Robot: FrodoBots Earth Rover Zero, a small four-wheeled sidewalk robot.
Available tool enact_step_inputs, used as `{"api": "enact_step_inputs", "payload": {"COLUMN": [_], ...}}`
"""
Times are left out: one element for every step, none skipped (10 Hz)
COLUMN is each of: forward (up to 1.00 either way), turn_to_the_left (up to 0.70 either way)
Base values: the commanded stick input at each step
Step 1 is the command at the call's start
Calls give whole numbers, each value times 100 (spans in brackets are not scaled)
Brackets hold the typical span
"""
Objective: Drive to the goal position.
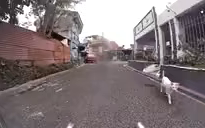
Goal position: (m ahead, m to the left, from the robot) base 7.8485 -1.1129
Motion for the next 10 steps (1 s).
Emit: {"api": "enact_step_inputs", "payload": {"forward": [70,70,70,70,70,70,70,70,70,70], "turn_to_the_left": [-14,-14,-4,0,0,0,0,0,0,0]}}
